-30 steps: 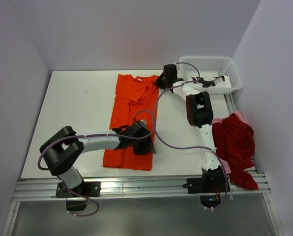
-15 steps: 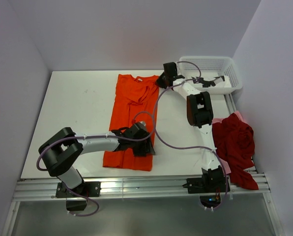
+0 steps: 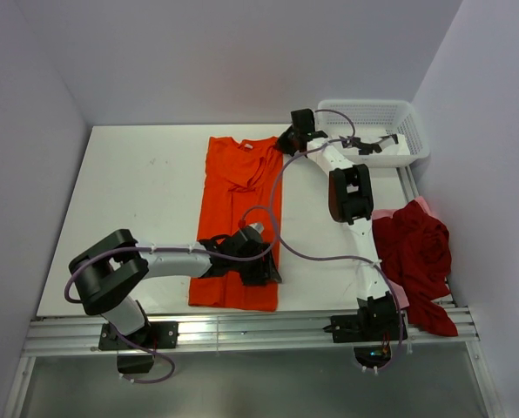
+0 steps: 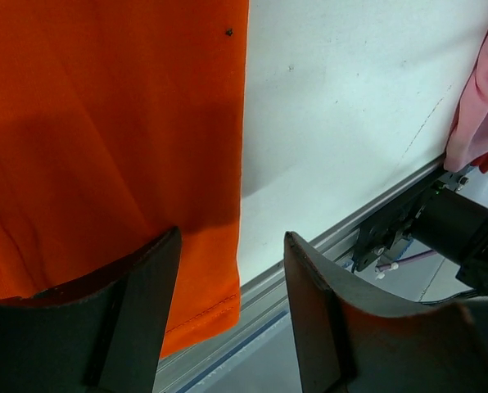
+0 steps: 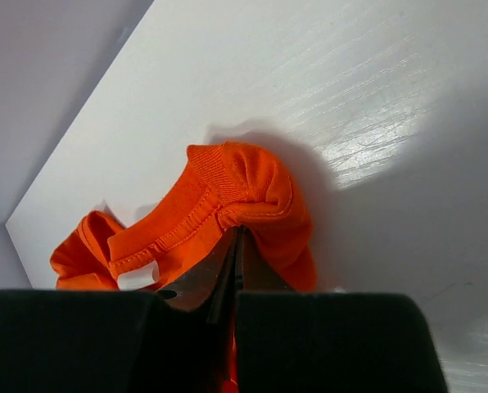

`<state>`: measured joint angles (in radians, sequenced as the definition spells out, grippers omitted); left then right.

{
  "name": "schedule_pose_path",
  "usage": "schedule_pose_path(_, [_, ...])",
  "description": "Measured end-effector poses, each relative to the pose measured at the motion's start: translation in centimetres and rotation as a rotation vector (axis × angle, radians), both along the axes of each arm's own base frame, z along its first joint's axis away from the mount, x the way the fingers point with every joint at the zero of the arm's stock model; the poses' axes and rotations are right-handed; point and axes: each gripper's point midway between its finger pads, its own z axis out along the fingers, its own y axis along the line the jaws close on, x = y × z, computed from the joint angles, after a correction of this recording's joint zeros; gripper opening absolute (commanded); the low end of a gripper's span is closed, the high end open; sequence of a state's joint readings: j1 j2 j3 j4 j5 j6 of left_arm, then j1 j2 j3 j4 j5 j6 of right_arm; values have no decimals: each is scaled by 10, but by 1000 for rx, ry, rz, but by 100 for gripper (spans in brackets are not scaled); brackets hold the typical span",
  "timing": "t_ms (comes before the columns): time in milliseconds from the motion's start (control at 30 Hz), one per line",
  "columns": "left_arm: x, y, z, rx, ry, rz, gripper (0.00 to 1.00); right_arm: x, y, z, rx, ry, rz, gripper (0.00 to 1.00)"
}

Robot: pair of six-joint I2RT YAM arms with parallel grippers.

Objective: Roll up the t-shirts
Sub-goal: Fold the tshirt

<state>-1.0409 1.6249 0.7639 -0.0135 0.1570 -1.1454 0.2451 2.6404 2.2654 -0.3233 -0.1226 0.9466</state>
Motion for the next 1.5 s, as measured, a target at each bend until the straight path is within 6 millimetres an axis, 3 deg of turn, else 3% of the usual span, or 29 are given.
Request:
schedule_pose_path(500, [-11, -2, 0, -28, 1, -14, 60, 5, 9, 1, 79, -5, 24, 0])
schedule_pose_path(667, [-14, 0, 1, -18, 7, -17, 62, 13, 16, 13, 131, -50, 35, 0])
schedule_pose_path(900, [-15, 5, 1, 35, 13, -31, 63, 29, 23, 44, 201, -171, 71, 16])
schedule_pose_path(1067, [-1, 13, 3, 60, 13, -14, 65, 31, 27, 58, 198, -234, 119, 26])
schedule_pose_path(1167, [16, 15, 13, 65, -5, 3, 66, 25, 26, 73, 173, -262, 154, 32])
schedule_pose_path(1300, [49, 9, 51, 33, -68, 19, 69, 6, 23, 112, 127, -313, 217, 39])
schedule_pose_path(1400, [77, 14, 90, -10, -143, 34, 72, -12, 21, 160, 94, -383, 269, 50])
schedule_pose_path(1500, [119, 41, 129, -44, -224, 102, 75, -34, 18, 210, 60, -462, 322, 59])
